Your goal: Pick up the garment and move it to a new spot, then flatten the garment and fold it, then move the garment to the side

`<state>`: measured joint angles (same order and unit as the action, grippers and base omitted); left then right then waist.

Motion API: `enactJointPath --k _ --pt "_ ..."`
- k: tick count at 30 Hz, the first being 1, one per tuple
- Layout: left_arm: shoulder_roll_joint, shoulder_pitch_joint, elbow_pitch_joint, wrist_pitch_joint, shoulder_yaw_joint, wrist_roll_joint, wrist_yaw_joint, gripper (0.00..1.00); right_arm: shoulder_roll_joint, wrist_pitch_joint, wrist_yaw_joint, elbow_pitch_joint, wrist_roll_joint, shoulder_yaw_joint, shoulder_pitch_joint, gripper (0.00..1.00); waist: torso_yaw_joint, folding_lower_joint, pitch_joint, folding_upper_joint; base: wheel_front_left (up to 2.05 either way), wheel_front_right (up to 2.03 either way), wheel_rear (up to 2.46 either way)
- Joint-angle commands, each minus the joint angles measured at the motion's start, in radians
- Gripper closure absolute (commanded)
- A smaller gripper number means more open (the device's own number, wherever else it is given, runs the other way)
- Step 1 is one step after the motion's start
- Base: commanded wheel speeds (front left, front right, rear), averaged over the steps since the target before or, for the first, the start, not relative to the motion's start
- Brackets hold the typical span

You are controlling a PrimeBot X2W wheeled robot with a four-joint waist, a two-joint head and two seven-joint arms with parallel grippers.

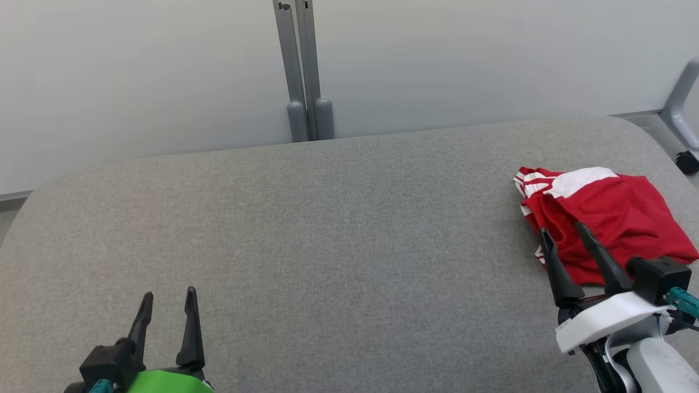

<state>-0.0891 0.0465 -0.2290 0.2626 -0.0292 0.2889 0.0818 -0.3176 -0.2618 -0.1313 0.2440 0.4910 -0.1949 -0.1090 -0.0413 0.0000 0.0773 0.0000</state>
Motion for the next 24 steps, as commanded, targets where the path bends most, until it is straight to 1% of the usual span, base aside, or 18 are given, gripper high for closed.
enactJointPath --k 1,2,5,24 --pt "0.001 -0.003 -0.002 0.002 0.007 -0.01 0.005 0.0 0.004 -0.004 0.001 0.003 0.007 -0.004 -0.011 0.0 0.001 0.0 0.001 0.0 0.0 0.0 0.0" --pt "0.003 0.0 -0.002 0.0 0.003 -0.001 0.004 1.0 0.002 0.0 0.0 0.002 0.003 -0.004 0.0 1.0 0.001 0.0 0.001 0.0 0.0 0.0 0.0" --pt "0.009 0.008 -0.026 -0.004 -0.001 0.004 0.004 1.0 0.019 0.001 0.0 0.02 0.005 -0.011 0.02 1.0 0.001 0.0 0.001 0.0 0.0 0.0 0.0" --pt "0.016 -0.037 -0.024 -0.096 0.037 0.325 0.016 1.0 0.078 0.092 0.0 0.013 0.277 0.068 0.012 1.0 0.007 0.0 -0.011 0.0 0.0 0.0 0.0"
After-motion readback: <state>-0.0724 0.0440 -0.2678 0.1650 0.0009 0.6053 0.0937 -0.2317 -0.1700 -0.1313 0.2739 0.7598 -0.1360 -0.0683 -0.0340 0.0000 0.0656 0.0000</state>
